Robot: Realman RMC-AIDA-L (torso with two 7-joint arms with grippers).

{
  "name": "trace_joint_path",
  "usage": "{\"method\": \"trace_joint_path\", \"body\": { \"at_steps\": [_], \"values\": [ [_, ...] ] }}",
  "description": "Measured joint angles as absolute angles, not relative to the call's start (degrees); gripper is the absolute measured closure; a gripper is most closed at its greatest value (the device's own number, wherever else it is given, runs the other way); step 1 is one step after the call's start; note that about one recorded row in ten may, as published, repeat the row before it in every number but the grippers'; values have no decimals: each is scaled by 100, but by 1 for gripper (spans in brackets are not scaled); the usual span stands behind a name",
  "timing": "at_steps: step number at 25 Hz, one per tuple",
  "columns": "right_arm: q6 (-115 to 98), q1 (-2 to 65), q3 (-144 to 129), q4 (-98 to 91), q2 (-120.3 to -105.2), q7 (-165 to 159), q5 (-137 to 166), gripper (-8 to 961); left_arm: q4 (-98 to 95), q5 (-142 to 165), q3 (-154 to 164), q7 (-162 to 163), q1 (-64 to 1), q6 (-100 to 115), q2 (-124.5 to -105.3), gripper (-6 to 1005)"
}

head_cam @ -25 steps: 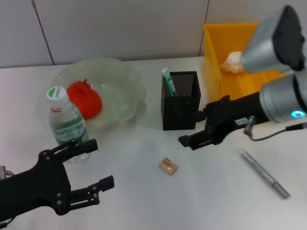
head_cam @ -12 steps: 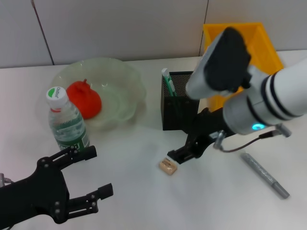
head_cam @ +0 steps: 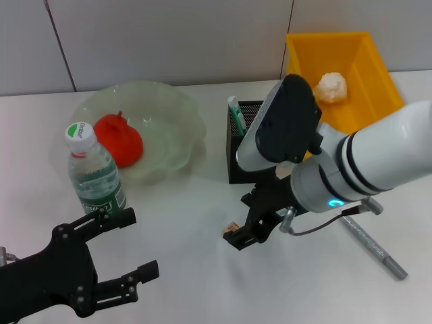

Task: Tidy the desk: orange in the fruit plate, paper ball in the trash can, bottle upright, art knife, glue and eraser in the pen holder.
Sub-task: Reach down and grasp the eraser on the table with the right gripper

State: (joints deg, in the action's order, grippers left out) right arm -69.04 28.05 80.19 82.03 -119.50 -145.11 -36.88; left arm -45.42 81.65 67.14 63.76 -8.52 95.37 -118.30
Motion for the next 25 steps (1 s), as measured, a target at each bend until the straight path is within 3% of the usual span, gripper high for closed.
{"method": "trace_joint_path", "body": {
  "at_steps": [25],
  "values": [
    [-6379, 3022, 7944, 7402, -11962, -14597, -3797, 197, -4394, 8160, 6714, 6170, -846, 9579, -11839, 139]
  ]
}}
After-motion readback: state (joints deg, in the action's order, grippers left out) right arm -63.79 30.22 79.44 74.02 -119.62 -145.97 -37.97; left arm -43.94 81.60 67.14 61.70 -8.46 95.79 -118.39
